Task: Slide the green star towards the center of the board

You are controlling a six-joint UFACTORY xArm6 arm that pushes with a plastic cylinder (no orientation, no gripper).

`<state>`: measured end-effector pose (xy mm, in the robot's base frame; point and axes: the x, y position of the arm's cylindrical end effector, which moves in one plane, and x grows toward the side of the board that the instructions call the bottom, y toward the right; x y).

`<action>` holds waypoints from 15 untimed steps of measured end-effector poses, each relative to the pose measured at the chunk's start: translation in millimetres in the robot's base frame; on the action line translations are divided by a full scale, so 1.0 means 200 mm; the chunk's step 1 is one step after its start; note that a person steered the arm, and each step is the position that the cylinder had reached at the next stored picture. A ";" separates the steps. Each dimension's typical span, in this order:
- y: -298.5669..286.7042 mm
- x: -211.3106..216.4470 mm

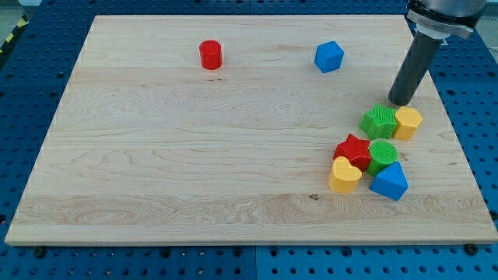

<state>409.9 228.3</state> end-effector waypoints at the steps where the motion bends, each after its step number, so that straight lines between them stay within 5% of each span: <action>1: -0.01 0.04; 8: -0.50 0.38; 11: -0.32 0.44; 15: -0.49 0.54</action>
<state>518.2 130.3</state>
